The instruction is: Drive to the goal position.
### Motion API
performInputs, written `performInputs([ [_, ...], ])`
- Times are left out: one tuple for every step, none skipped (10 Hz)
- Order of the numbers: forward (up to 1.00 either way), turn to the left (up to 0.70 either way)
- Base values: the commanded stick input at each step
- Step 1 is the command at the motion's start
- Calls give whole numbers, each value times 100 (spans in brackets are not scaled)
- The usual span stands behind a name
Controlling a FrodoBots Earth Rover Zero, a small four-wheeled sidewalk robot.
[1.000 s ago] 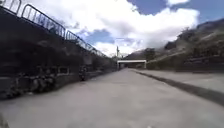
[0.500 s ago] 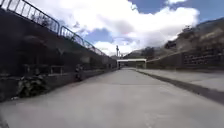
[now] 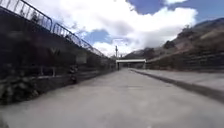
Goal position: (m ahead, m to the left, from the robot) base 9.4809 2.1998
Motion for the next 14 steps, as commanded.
performInputs([
  [70,0],
  [70,0],
  [70,0],
  [70,0],
  [70,0],
  [70,0],
  [70,0],
  [70,0],
  [70,0],
  [70,0],
  [70,0],
  [70,0],
  [70,0],
  [70,0],
])
